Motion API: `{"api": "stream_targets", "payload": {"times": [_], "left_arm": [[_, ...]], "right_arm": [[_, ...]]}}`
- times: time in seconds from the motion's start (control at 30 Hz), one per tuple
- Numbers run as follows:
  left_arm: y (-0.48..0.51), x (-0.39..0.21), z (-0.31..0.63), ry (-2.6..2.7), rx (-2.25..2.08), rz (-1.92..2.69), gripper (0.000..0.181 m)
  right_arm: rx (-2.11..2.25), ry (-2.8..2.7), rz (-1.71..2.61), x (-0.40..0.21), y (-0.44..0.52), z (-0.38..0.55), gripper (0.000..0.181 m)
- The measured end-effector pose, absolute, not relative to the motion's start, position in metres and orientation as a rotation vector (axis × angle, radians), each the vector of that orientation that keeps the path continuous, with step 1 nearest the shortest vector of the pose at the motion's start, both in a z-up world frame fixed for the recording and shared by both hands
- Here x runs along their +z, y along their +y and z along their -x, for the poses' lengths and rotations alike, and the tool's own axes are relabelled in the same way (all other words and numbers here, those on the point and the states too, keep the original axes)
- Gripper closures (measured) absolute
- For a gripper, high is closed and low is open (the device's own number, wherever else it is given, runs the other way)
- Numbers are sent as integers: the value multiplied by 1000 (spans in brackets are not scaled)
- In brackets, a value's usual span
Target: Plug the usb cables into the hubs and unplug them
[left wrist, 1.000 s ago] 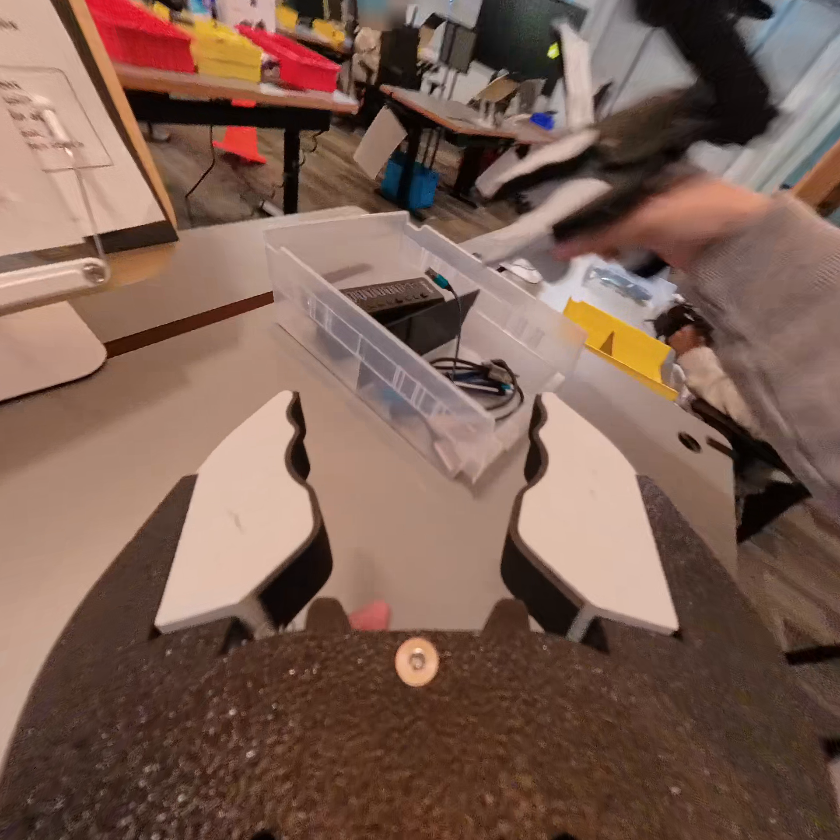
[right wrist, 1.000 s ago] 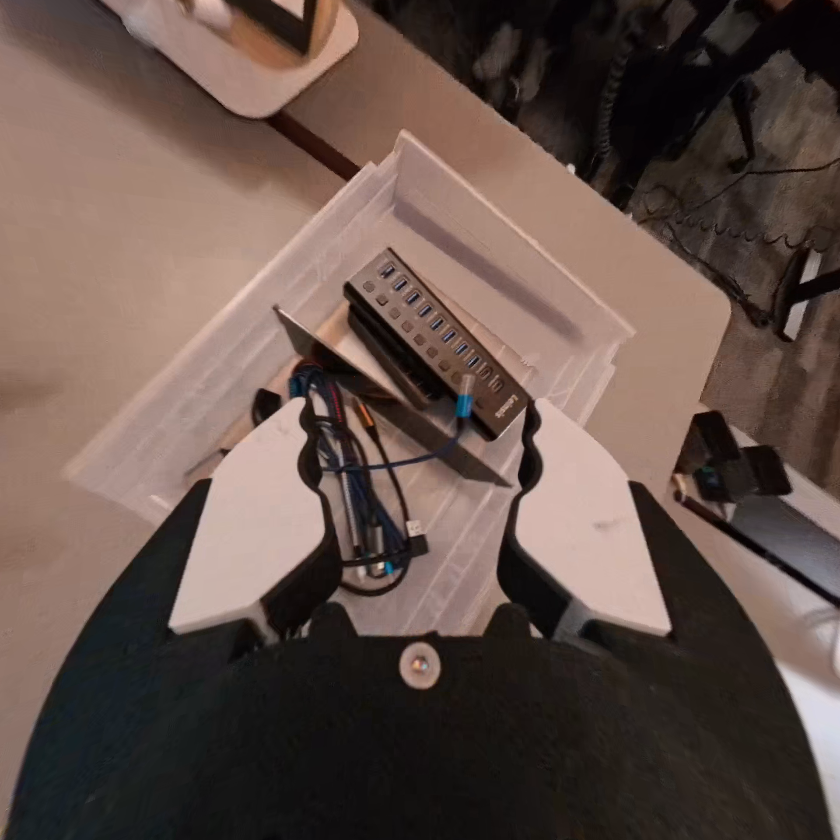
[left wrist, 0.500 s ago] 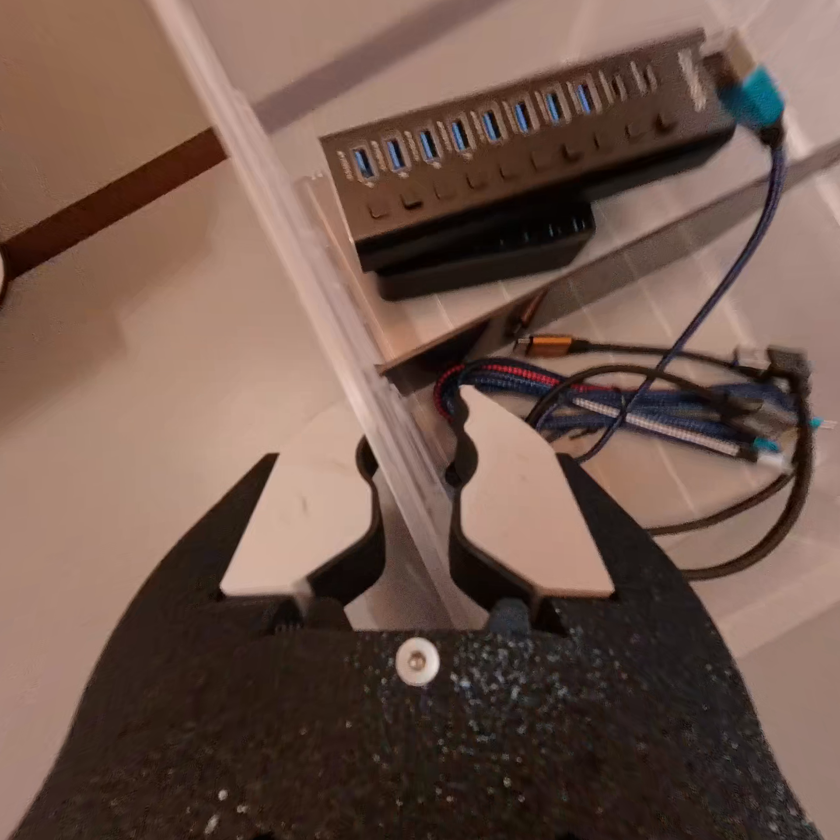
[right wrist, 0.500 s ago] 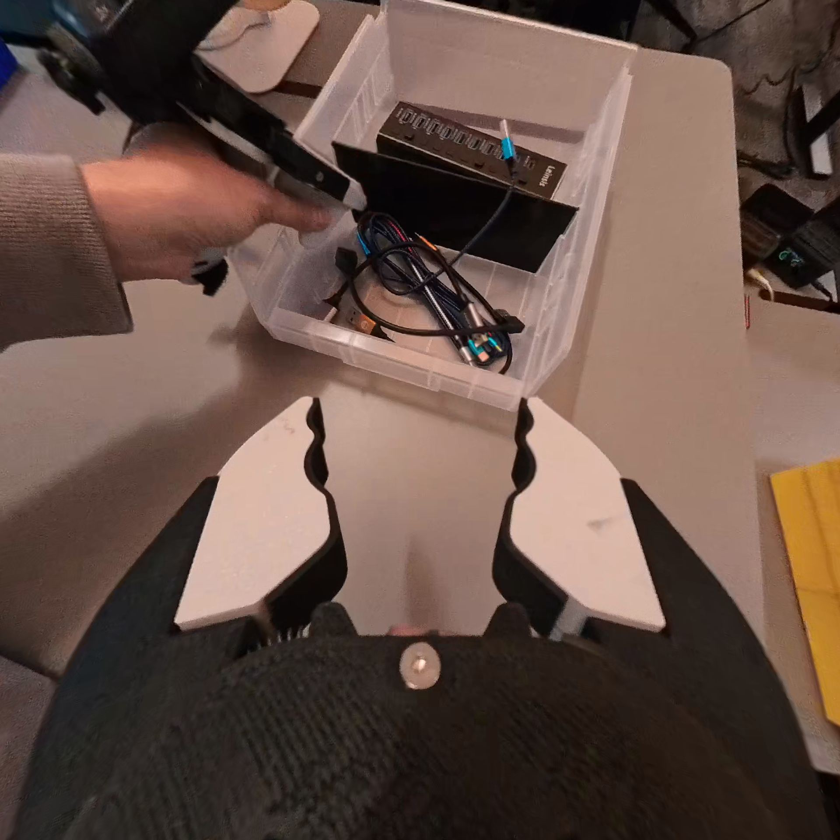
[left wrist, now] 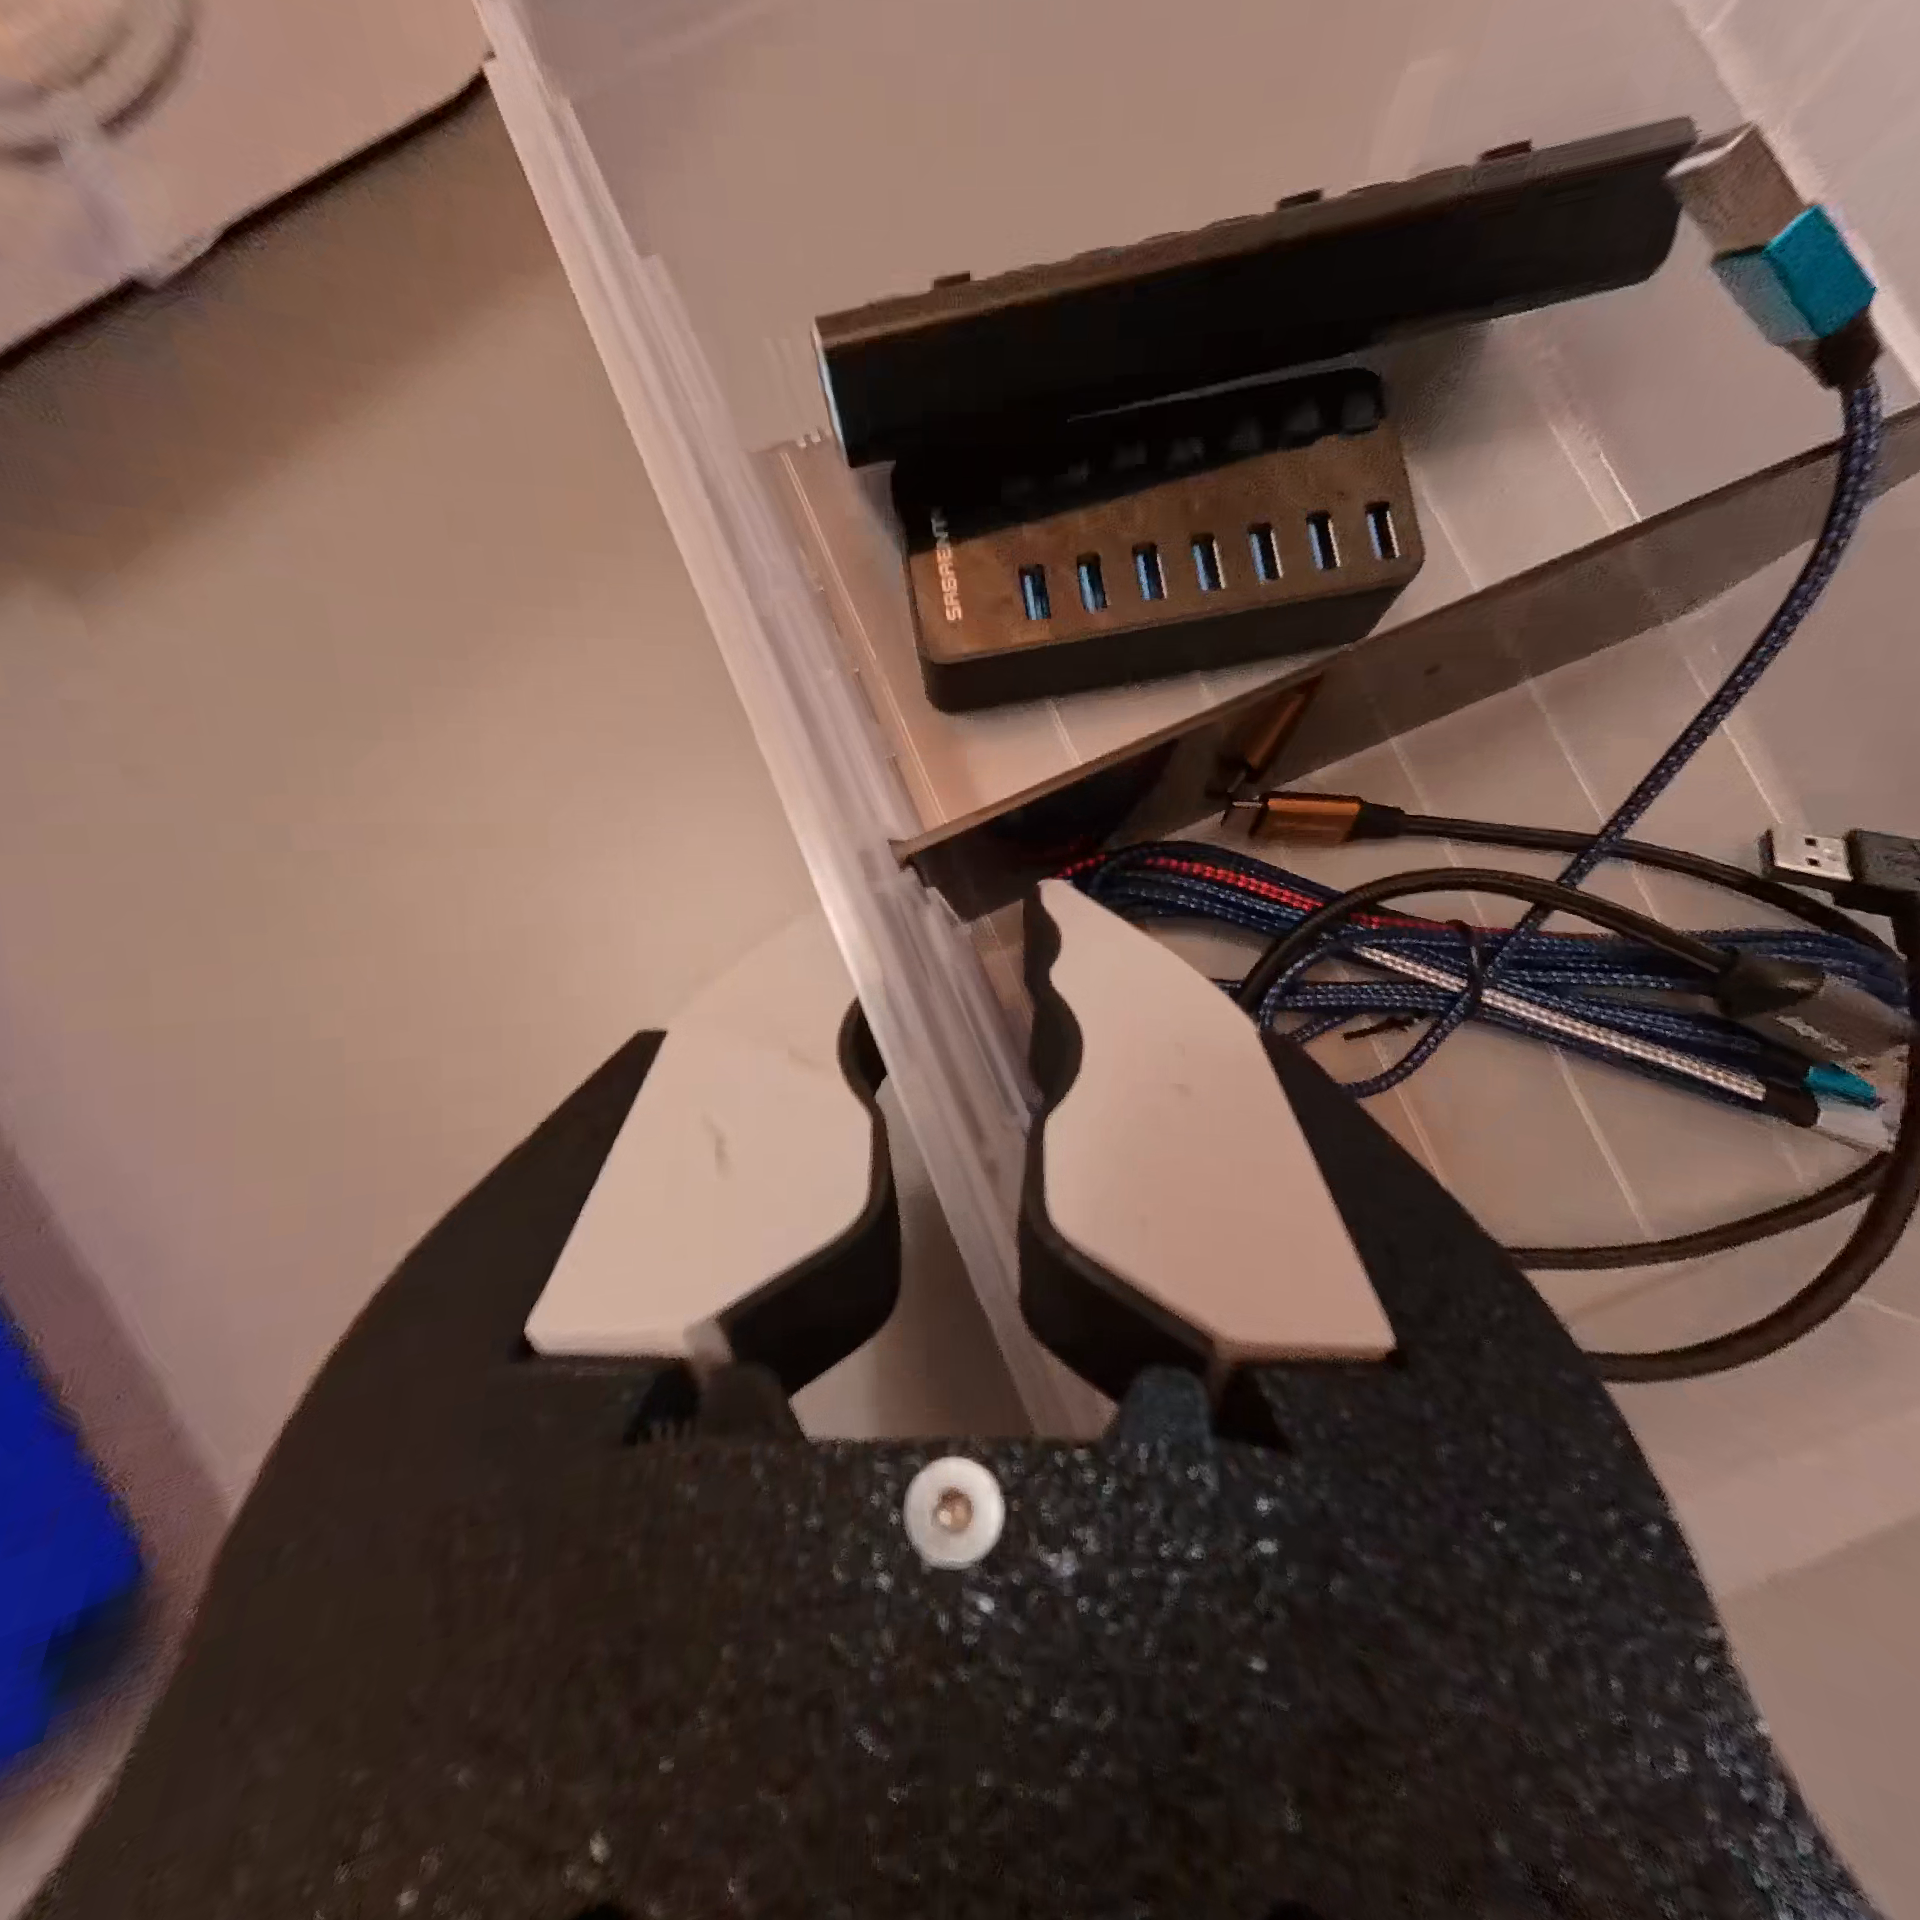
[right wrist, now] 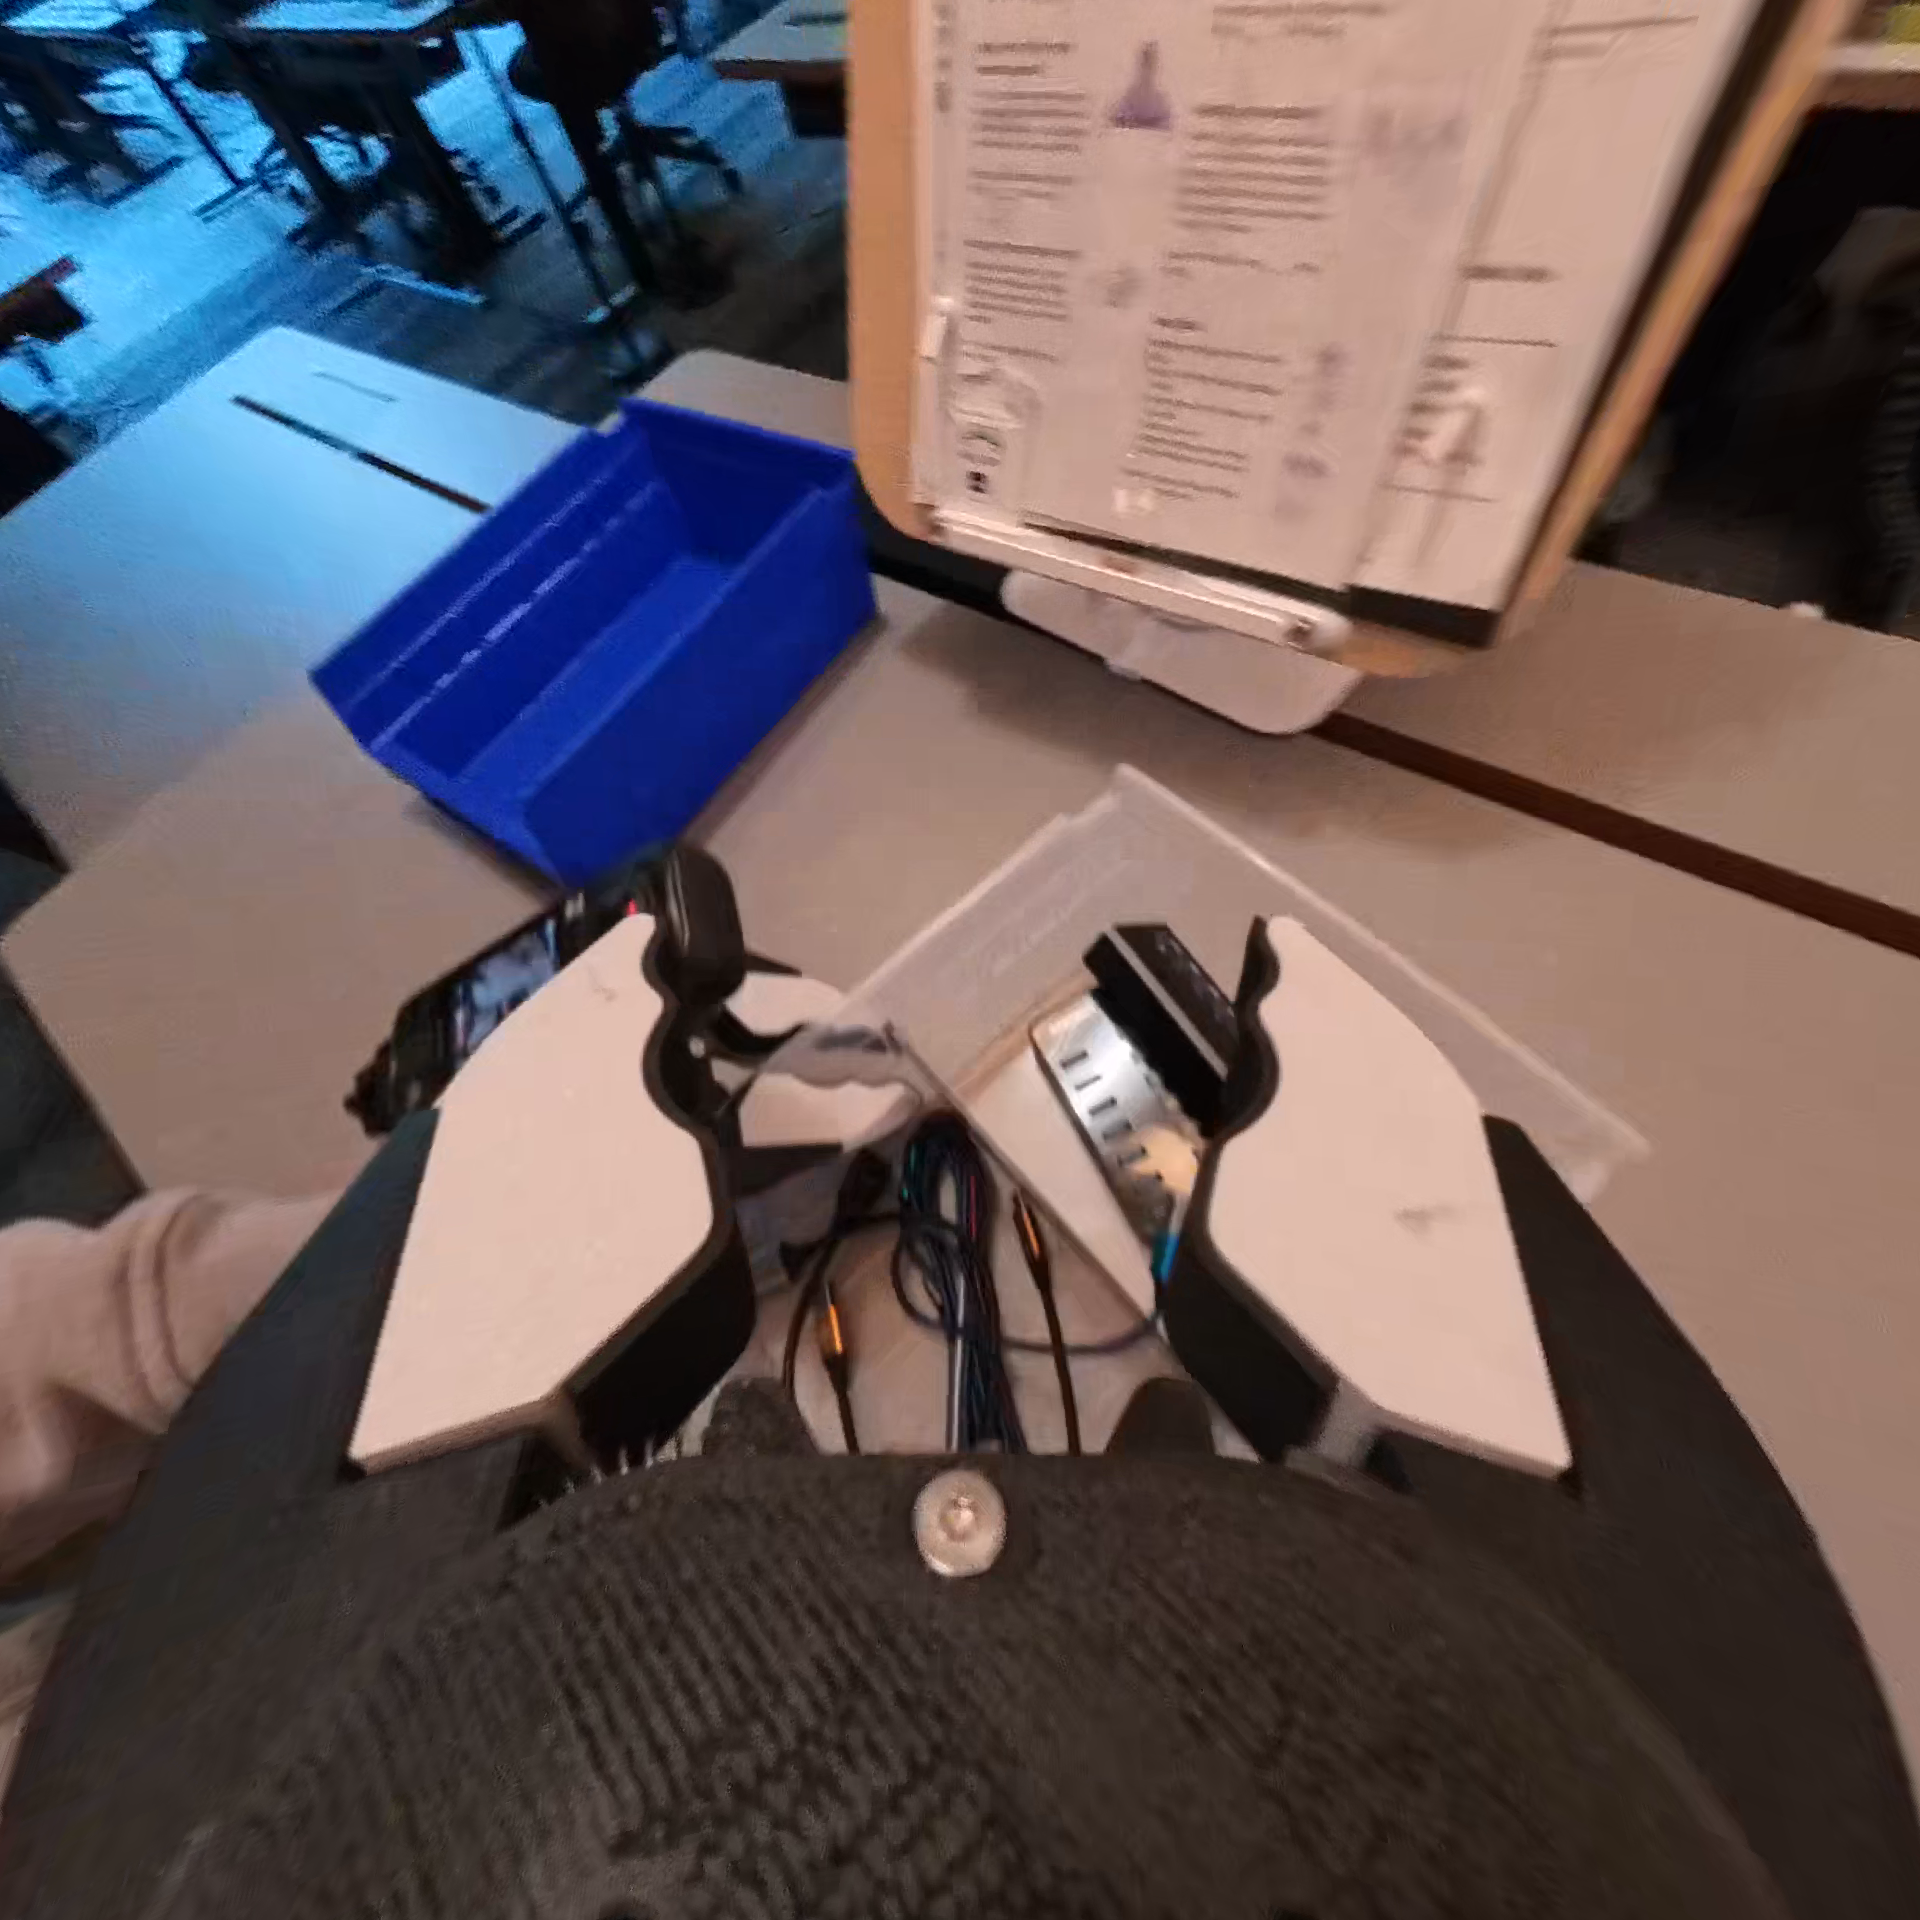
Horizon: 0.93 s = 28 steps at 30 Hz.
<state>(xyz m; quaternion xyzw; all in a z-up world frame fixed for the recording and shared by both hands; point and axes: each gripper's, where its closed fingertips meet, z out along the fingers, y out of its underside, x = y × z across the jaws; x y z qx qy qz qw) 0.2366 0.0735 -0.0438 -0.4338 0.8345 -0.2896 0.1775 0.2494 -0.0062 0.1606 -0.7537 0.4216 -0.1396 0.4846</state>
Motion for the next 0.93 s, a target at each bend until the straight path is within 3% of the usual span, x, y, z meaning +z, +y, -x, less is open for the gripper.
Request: {"api": "stream_targets", "payload": {"times": [0.03,0.2,0.4,0.47,0.6,0.67,0.73,0.93], "left_arm": [[89,-43,-224,2331,-824,1255,159],[153,-41,-173,2171,-833,1422,157],[200,-39,-132,2046,-842,1541,154],[210,-39,-124,2022,-843,1558,153],[219,-38,-114,1978,-852,1575,153],[221,-37,-113,1961,-858,1573,153],[223,-37,-112,1963,-853,1566,153],[233,-36,-112,2004,-800,1494,157]], "right_arm": [[-282,985,1859,163,27,-258,80],[51,944,1961,138,191,-291,79],[190,1234,2092,49,300,-323,100],[126,1272,2131,28,314,-333,123],[-4,1360,2229,-10,317,-352,120],[77,1406,2277,-32,319,-345,126],[161,1451,2313,-49,318,-336,149],[188,1431,2331,-44,308,-340,162]]}}
